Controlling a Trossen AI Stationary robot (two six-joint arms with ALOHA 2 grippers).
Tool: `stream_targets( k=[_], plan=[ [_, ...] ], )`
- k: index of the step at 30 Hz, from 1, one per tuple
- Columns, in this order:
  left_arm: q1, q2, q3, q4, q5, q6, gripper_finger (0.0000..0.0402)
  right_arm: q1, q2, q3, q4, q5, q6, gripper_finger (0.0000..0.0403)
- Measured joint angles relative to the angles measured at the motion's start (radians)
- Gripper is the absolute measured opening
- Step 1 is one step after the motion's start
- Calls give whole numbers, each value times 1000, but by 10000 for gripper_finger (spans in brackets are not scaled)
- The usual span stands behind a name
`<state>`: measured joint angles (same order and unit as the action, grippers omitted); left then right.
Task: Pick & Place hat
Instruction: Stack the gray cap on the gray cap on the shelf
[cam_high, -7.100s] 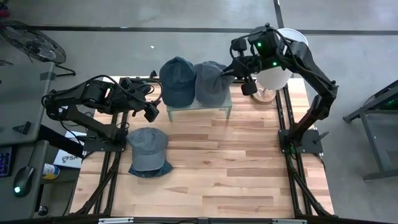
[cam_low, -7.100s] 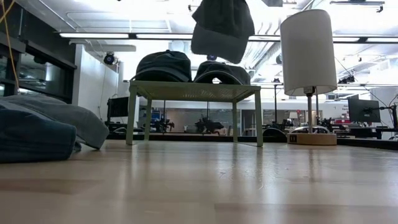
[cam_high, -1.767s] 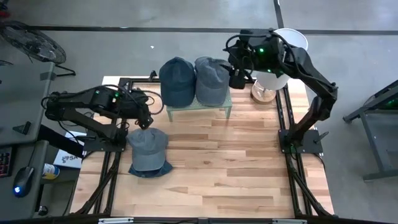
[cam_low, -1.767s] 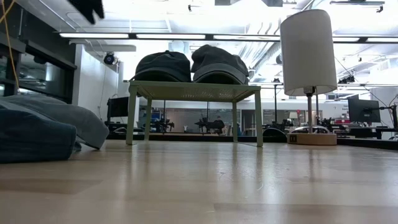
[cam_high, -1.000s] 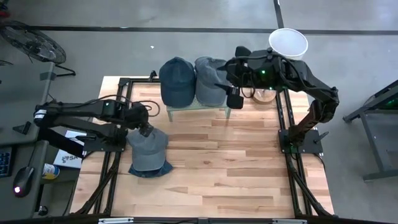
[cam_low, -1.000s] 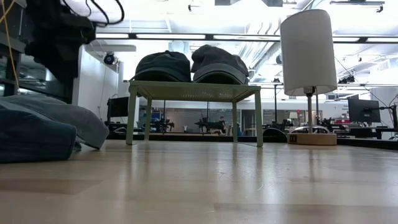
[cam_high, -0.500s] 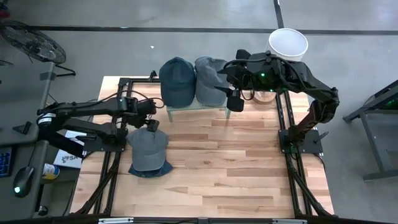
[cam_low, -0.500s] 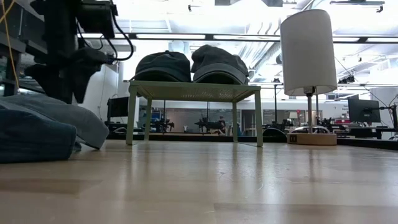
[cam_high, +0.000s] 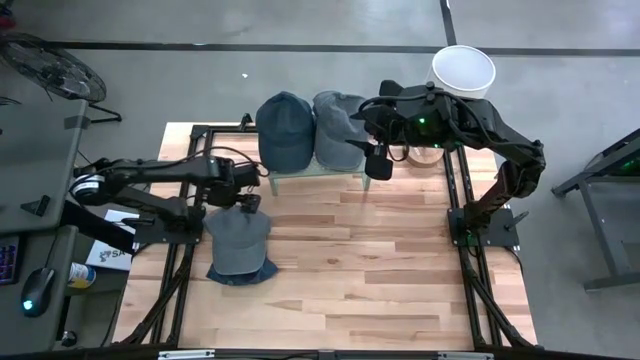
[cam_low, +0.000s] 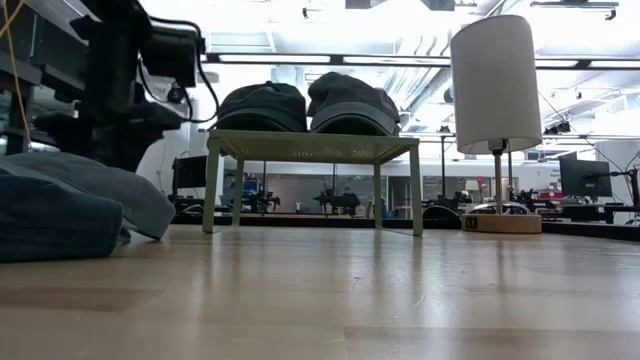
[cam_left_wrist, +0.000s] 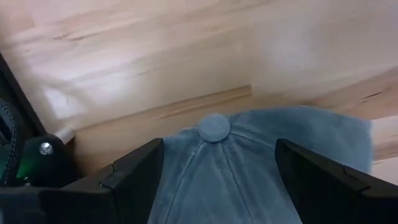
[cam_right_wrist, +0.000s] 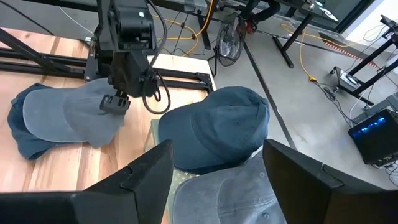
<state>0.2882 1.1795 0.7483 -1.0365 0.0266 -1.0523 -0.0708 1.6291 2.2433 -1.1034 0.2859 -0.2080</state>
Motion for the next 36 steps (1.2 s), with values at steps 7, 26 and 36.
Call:
stream_targets(
  k=[7, 26, 36],
  plan=[
    [0, 44, 0, -5, 31, 8, 281, 0, 0, 0, -21, 12, -9, 238],
    [0, 29, 43, -82, 47, 85, 20, -1, 0, 0, -34, 82, -18, 238],
    [0, -36, 293, -264, 78, 131, 9, -1, 0, 0, -34, 86, -4, 238]
  ],
)
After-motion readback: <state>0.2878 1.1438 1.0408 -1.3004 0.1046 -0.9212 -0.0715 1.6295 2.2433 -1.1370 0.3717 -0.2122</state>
